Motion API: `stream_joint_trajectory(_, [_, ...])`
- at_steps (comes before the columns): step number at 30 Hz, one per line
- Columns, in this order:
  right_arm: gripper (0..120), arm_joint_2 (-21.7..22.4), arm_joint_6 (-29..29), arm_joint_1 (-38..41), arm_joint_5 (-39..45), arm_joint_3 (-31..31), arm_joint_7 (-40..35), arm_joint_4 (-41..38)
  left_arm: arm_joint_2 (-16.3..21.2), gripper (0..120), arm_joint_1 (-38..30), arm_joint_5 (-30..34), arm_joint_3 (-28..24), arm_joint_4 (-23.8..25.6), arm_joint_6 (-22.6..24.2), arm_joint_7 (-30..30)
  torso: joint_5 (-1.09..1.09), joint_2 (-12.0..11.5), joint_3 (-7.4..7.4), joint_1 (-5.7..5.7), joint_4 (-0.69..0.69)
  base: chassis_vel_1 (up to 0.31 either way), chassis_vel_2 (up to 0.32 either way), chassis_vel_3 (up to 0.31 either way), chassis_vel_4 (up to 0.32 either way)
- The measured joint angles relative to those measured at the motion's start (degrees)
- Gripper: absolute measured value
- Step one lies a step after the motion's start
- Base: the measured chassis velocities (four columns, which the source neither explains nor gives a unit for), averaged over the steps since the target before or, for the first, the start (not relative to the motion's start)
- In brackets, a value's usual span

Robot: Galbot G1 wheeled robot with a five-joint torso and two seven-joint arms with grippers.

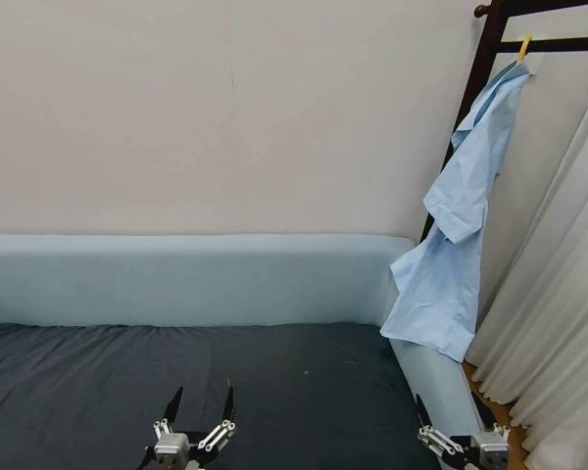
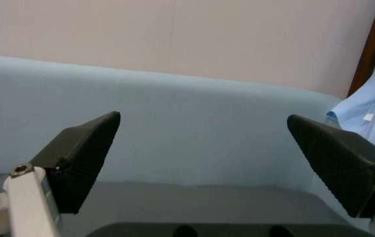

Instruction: Pick up the clothes from the sofa and hang them on the clothes hanger.

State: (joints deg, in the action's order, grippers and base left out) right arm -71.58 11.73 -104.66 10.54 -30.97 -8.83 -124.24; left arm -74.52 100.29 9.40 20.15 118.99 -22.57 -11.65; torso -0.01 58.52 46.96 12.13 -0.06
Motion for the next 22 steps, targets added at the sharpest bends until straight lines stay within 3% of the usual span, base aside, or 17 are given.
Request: stream_joint_trajectory(22, [100,0.39,-0.45,0.42,0.44,0.28,-0.27,-0.09,0.19,100,-0.07,0.09,-0.03,0.01,0.17,-0.18,0.0,-0.01,0.0,0.01,-0.01,0.0,0.0,0.0,0.0])
